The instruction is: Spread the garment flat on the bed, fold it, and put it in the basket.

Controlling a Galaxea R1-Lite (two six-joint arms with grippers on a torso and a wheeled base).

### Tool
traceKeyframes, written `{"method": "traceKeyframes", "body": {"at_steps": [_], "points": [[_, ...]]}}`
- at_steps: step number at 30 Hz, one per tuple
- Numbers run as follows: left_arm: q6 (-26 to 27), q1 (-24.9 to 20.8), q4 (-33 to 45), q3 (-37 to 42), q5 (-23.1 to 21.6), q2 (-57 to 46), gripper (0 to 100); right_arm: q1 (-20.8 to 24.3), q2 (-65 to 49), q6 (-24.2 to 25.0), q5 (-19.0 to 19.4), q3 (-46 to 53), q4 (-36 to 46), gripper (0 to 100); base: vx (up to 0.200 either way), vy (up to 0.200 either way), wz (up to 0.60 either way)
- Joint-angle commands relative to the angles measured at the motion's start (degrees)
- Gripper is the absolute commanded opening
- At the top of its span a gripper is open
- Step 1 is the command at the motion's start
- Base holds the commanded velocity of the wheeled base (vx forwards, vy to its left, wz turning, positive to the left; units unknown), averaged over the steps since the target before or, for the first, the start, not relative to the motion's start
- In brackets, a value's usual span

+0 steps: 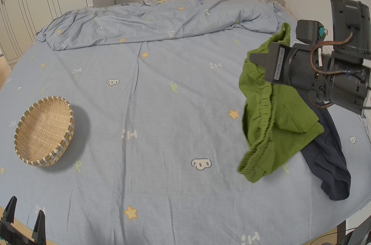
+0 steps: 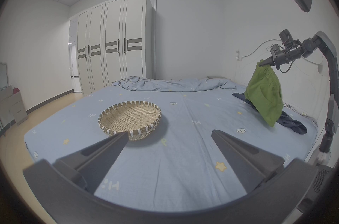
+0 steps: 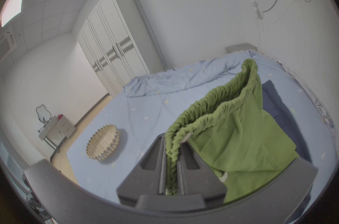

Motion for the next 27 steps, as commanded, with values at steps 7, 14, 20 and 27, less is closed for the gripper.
{"method": "traceKeyframes", "body": {"at_steps": [7, 14, 20, 27], "points": [[-0.02, 0.01, -0.02, 1.01, 0.01, -0.93, 100, 15.22, 7.80, 6.18, -4.85, 2.30, -7.51, 0, 0.000, 0.000, 0.00], [-0.02, 0.01, -0.02, 1.01, 0.01, -0.93, 100, 16.28, 18.79, 4.16, -8.98, 3.70, -19.29, 0, 0.000, 0.000, 0.00], [-0.02, 0.01, -0.02, 1.01, 0.01, -0.93, 100, 15.84, 22.57, 3.55, -7.57, 2.56, -20.43, 0, 0.000, 0.000, 0.00], [-0.02, 0.01, -0.02, 1.01, 0.01, -0.93, 100, 15.40, 26.17, 2.75, -3.79, -0.08, -19.11, 100, 0.000, 0.000, 0.00]]}}
